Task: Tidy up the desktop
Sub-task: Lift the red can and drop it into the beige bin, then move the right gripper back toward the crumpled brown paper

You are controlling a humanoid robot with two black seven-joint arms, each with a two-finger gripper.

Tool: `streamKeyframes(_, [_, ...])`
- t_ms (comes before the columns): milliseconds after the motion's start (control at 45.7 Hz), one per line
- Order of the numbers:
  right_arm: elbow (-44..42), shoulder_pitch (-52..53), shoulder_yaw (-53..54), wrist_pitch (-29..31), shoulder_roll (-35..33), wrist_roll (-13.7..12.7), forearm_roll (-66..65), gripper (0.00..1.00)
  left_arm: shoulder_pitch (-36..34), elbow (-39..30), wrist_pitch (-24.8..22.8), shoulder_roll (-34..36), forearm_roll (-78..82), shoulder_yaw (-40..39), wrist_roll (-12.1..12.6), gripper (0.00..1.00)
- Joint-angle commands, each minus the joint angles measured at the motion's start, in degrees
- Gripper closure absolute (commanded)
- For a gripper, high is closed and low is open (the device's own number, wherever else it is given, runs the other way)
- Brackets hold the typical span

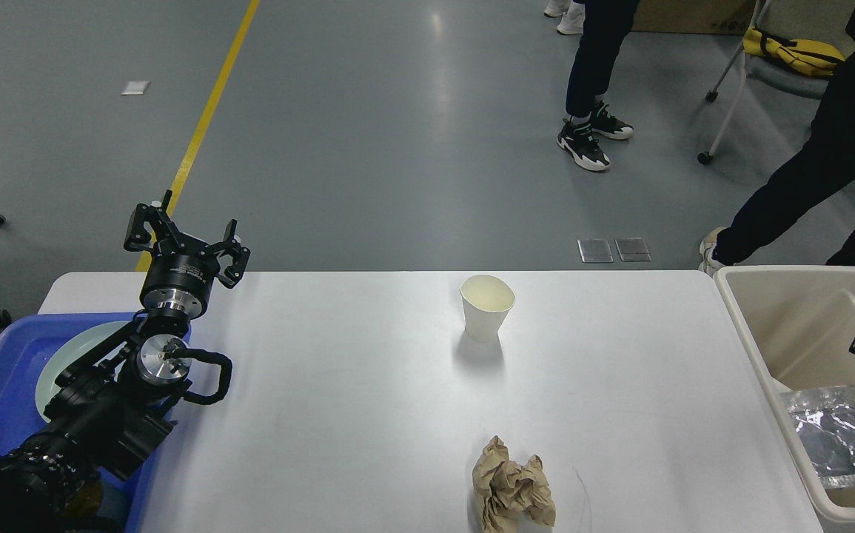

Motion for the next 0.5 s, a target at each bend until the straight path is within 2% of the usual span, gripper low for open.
streamKeyframes(0, [-0.04,0.13,0.31,-0.11,0.69,-0.18,0.07,0.0,0.01,0.05,0.0,0.01,0.01,0.0,0.0,0.02])
streamKeyframes(285, [2.68,4.16,1.19,0.77,0.69,-0.18,0.42,0.0,0.01,0.04,0.0,0.01,0.01,0.0,0.0,0.02])
streamKeyframes(372, [11.62,12.4,1.19,1.46,-1.23,-0.09,0.77,0.0,0.01,-0.04,0.0,0.01,0.01,0.0,0.0,0.02])
streamKeyframes(482, [28.32,26.37,-0.12,6.9,-9.67,-0.09,0.59,0.0,0.01,0.05,0.0,0.01,0.01,0.0,0.0,0.02])
